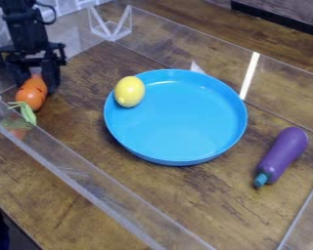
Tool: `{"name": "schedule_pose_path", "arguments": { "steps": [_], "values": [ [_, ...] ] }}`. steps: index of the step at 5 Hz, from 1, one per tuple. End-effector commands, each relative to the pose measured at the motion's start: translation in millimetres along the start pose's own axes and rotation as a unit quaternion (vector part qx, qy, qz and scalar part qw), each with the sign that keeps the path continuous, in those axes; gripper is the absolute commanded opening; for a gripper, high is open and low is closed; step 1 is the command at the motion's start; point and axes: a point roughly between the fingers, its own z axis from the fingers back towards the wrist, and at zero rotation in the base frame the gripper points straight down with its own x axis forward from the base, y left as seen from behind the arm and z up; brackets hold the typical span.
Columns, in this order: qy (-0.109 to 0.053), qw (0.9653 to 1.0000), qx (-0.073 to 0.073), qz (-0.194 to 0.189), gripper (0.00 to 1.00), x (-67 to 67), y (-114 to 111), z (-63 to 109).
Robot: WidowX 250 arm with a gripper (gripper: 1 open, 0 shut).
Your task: Put the carrot on the blue tray
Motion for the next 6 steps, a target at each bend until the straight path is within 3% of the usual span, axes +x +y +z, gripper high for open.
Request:
{"name": "schedule_pose_path", "arguments": {
  "steps": [1,4,6],
  "values": [
    [-0.035,0.9987,-0.003,-0.036,0.00,8.9,-14.7,28.3],
    [-0.049,0.9987,-0.016,0.000,0.00,11.9,-23.7,29.6],
    [-0.048,0.9961,-0.029,-0.068,0.00,5.0,-68.7,58.8]
  ]
}}
